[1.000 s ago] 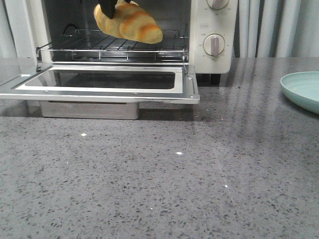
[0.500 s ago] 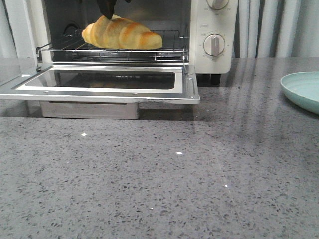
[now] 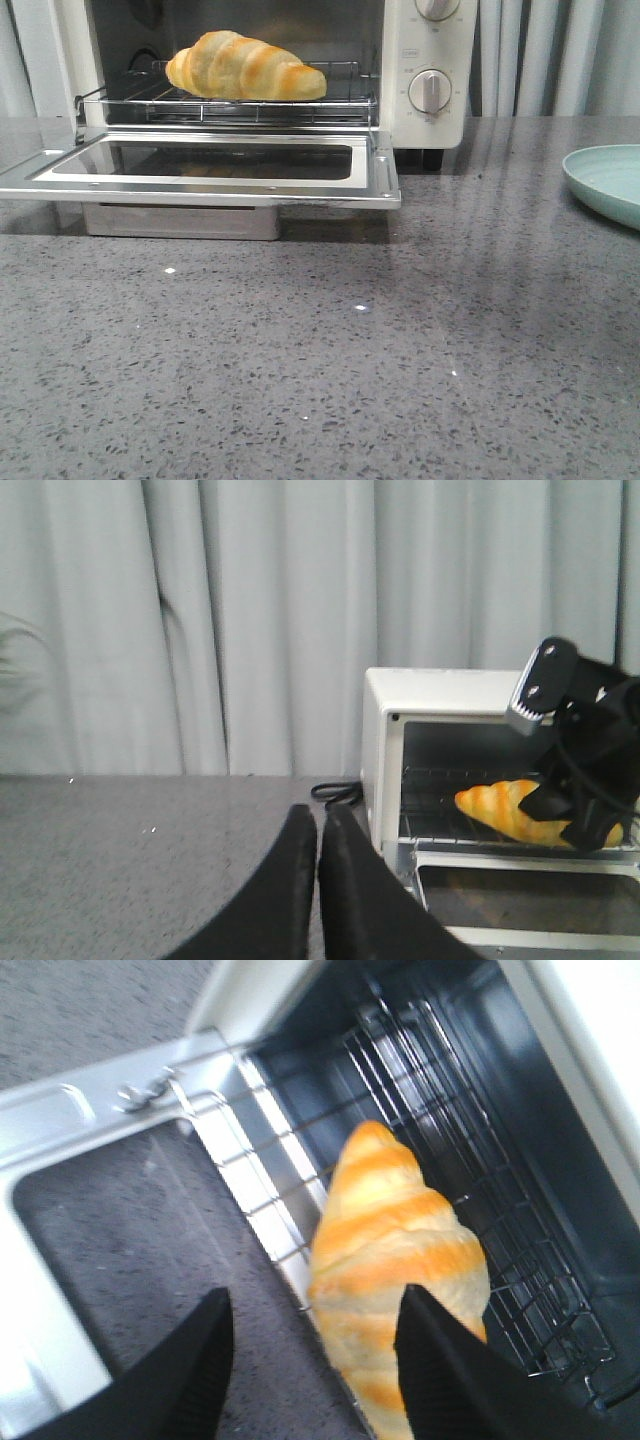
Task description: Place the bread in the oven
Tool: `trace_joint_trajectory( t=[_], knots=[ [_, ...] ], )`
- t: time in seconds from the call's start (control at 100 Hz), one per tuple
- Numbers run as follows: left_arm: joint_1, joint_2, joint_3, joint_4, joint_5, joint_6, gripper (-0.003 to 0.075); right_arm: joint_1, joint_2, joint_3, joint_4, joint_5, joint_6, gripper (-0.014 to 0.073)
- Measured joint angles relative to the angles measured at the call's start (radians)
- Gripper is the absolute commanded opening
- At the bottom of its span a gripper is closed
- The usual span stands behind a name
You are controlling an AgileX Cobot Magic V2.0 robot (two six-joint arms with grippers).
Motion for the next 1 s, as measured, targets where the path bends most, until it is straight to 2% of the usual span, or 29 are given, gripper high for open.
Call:
trace_joint_trajectory(
  t=[0.21,0.28,0.47,0.56,0.81,1.0],
  knots=[
    [0.084,0.000,0.000,-0.027,0.037,0.000,-0.0022,0.054,-0.067,0.000,0.000,0.117,0.014,0.0314],
    [0.103,0.000,0.018,-0.028,0.015,0.000,-0.0022,0.067,-0.090,0.000,0.000,0.164,0.034,0.0249],
    [0.115,0.000,0.140,-0.058,-0.132,0.000,-0.0022,0.085,-0.144,0.000,0.000,0.233,0.081,-0.0001],
    [0.115,0.000,0.221,-0.068,-0.212,0.000,-0.0022,0.087,-0.163,0.000,0.011,0.237,0.086,-0.0076],
    [0.115,0.000,0.469,-0.085,-0.321,0.083,-0.0021,0.089,-0.196,0.000,0.081,0.246,0.091,-0.0075],
    [0.115,0.000,0.597,-0.257,-0.479,0.097,-0.0022,0.090,-0.200,0.000,0.088,0.246,0.093,-0.0075]
  ],
)
